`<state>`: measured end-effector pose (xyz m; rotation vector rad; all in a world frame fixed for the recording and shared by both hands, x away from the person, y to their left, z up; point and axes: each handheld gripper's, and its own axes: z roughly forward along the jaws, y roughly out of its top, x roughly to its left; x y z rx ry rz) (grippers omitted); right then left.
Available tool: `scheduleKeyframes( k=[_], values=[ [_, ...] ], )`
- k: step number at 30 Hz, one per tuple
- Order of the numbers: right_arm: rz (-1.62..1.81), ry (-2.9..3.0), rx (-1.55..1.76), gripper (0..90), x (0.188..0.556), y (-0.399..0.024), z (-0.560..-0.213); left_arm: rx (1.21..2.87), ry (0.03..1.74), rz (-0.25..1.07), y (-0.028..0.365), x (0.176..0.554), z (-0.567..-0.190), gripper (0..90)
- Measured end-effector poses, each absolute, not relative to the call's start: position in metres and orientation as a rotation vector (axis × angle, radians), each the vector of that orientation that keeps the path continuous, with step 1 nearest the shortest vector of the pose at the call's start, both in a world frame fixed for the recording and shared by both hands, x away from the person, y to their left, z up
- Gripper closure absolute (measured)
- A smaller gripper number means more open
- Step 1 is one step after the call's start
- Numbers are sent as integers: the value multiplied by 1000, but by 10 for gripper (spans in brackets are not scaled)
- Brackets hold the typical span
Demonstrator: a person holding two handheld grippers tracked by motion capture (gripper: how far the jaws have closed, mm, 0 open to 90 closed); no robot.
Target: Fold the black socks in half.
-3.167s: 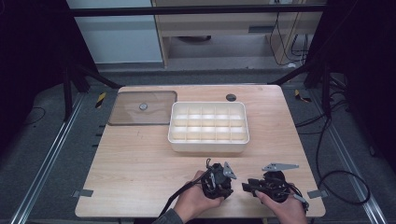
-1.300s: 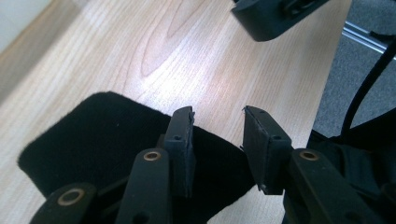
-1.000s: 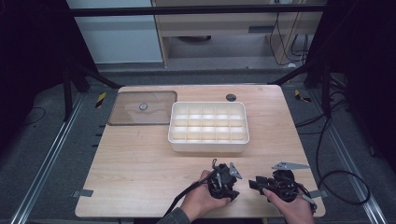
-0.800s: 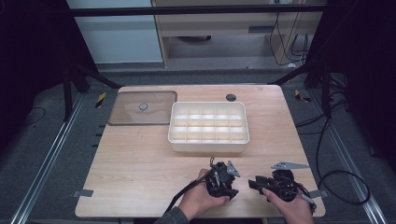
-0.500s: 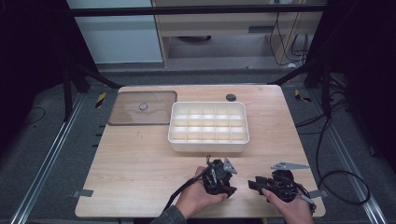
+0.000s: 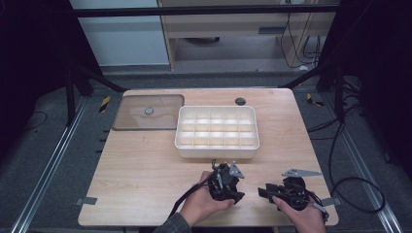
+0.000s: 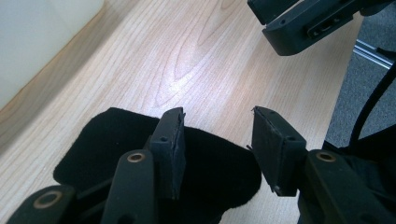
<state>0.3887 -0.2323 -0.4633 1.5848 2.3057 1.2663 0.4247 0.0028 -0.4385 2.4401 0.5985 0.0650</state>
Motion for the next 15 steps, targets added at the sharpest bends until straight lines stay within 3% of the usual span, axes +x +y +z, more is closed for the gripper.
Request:
scheduleKeyframes(
  k=[15],
  values=[
    [1265, 2309, 1588, 550, 389, -232, -464, 2419, 631, 66, 15, 428, -437, 534]
  ],
)
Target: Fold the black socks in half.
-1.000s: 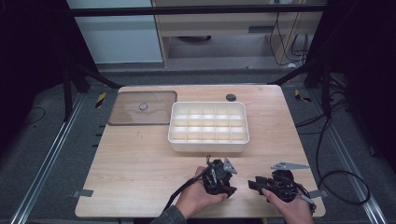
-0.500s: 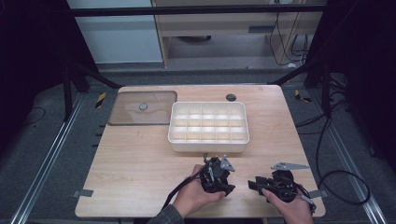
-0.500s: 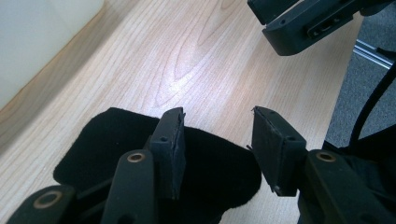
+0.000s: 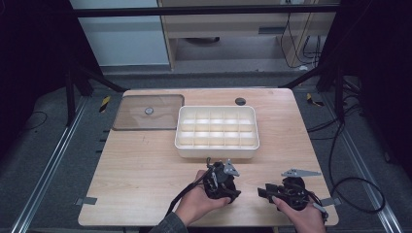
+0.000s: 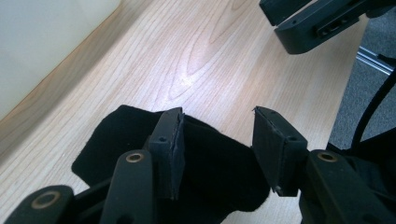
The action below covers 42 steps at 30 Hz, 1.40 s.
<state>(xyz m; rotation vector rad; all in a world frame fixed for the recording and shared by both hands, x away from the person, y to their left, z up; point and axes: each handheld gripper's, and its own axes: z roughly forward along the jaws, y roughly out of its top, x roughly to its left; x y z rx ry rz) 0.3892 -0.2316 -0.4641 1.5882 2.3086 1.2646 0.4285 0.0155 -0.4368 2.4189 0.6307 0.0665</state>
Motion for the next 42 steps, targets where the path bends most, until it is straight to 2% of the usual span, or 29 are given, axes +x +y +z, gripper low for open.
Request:
scheduleKeyframes(
  k=[42],
  values=[
    [1262, 2311, 1592, 549, 390, -230, -465, 2350, 659, 97, 30, 431, -423, 513]
  ],
)
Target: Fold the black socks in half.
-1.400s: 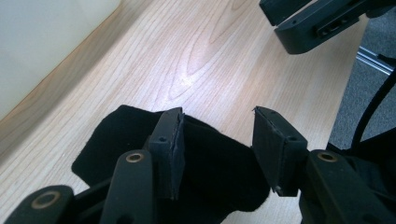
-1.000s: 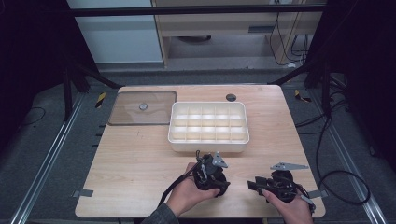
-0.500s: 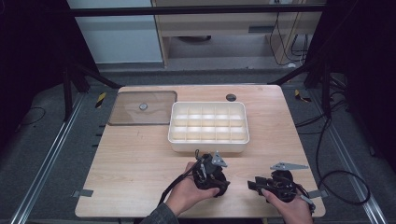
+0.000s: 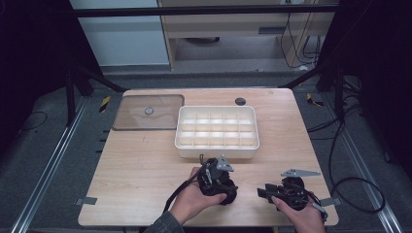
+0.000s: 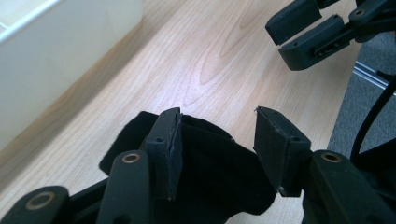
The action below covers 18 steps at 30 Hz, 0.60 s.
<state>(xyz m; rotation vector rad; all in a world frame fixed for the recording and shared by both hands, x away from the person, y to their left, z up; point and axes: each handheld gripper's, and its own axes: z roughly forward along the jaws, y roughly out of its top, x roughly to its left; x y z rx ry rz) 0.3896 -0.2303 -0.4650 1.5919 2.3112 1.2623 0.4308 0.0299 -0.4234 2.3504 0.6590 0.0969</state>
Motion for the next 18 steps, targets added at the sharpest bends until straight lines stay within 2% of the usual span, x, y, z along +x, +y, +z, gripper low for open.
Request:
scheduleKeyframes(
  k=[7, 14, 18],
  values=[
    [1259, 2313, 1583, 543, 390, -225, -461, 2332, 692, 152, 45, 434, -415, 470],
    [1270, 2303, 1557, 524, 393, -209, -440, 2285, 785, 224, 79, 442, -411, 295],
    [1250, 2328, 1532, 470, 400, -193, -425, 2245, 851, 250, 107, 445, -413, 187]
  ],
)
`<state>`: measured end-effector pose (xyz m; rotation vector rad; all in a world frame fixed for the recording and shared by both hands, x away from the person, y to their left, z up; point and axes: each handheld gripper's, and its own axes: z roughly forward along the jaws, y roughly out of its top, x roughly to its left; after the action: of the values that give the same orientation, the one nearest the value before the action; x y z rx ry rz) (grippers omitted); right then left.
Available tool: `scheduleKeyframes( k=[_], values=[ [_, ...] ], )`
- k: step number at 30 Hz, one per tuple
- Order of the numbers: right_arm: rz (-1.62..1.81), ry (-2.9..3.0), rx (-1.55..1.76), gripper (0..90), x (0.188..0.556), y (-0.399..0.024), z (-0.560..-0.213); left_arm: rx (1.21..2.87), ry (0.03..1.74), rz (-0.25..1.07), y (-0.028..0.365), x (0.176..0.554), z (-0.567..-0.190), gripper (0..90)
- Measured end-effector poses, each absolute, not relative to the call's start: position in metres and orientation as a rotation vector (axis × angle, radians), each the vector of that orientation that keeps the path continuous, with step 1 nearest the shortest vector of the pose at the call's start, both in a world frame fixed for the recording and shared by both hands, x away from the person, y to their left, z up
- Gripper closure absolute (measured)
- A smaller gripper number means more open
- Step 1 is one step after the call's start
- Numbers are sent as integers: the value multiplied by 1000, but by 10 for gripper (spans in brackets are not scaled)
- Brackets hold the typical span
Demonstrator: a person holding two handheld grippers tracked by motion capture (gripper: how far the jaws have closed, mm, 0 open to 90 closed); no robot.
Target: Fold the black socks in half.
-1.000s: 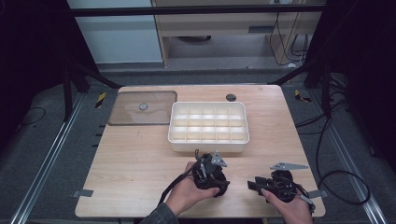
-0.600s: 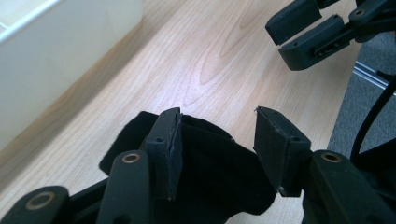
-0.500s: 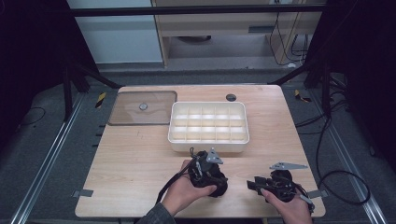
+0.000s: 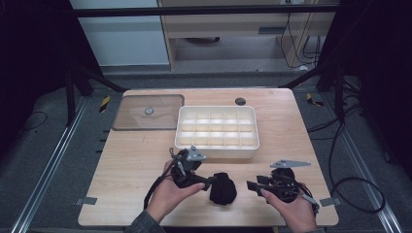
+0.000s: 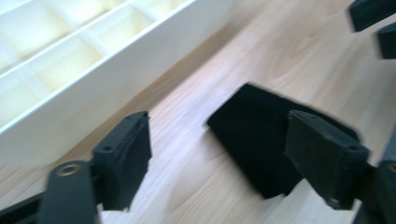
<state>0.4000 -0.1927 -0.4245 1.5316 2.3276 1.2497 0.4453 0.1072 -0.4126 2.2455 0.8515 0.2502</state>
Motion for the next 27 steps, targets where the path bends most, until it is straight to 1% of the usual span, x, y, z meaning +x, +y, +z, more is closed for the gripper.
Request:
scheduleKeyframes(
  k=[1, 4, 8, 10, 13, 16, 19, 23, 27],
  values=[
    [1242, 2334, 1526, 456, 402, -188, -421, 2236, 871, 252, 114, 447, -414, 157],
    [1224, 2346, 1533, 403, 408, -177, -411, 2218, 911, 269, 135, 450, -418, 101],
    [1150, 2352, 1532, 328, 414, -160, -402, 2192, 959, 280, 165, 454, -426, 56],
    [1115, 2358, 1534, 286, 416, -154, -399, 2190, 985, 309, 179, 455, -431, 55],
    [1075, 2364, 1554, 241, 420, -144, -396, 2161, 1023, 317, 202, 455, -438, 55],
    [1037, 2371, 1573, 229, 426, -135, -393, 2150, 1054, 338, 222, 453, -446, 55],
    [1007, 2386, 1583, 244, 433, -127, -396, 2137, 1089, 362, 242, 452, -456, 55],
    [978, 2420, 1602, 263, 440, -116, -409, 2105, 1144, 401, 265, 452, -461, 55],
    [959, 2438, 1615, 287, 445, -111, -422, 2093, 1172, 426, 274, 453, -464, 56]
  ],
)
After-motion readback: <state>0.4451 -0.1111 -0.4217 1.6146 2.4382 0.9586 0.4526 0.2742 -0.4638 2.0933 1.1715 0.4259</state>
